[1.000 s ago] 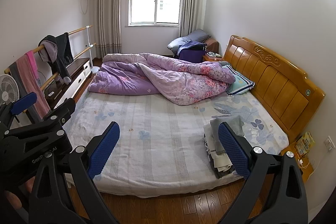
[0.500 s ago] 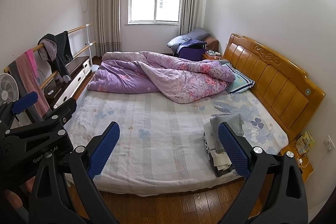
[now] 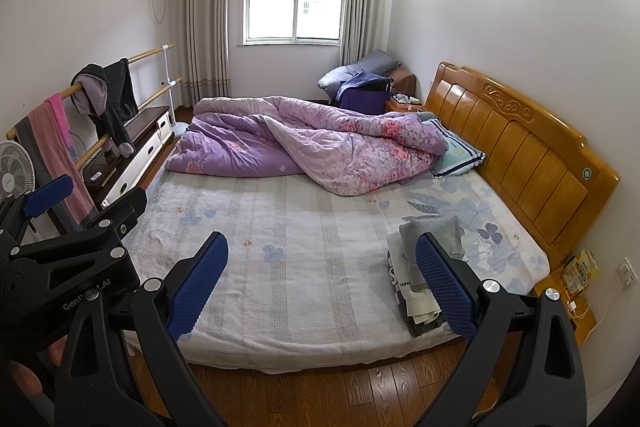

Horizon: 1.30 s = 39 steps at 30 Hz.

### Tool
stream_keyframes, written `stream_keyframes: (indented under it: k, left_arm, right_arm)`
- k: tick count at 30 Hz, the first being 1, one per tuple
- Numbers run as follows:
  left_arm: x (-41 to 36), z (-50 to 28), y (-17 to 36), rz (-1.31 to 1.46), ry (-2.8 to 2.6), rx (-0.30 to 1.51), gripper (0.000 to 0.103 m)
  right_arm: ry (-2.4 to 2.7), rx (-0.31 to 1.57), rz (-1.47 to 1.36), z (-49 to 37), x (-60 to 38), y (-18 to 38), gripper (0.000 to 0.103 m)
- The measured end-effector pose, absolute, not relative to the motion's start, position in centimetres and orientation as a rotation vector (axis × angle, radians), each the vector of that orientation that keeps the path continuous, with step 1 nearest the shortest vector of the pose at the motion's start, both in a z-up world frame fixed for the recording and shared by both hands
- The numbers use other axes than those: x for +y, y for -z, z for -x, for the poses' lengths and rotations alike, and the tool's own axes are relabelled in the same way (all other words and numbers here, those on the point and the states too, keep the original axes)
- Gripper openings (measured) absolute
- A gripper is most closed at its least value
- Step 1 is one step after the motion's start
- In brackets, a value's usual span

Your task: Fold large clothes

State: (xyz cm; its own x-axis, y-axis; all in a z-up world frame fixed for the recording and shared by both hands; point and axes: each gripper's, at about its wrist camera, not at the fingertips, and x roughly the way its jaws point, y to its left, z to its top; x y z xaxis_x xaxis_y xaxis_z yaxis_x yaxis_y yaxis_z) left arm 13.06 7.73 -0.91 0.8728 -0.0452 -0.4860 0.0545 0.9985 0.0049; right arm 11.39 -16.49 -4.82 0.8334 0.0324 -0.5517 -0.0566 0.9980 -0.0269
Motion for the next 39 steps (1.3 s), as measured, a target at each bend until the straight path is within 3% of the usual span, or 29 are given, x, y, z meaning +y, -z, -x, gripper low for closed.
stream_keyframes:
  k: [39]
  left_arm:
    - [6.8, -15.5, 2.8, -0.031, 0.063, 0.579, 0.093]
  right_arm:
    - [-0.064, 0.641, 0.031, -12.7, -18.1, 6.3, 0.091]
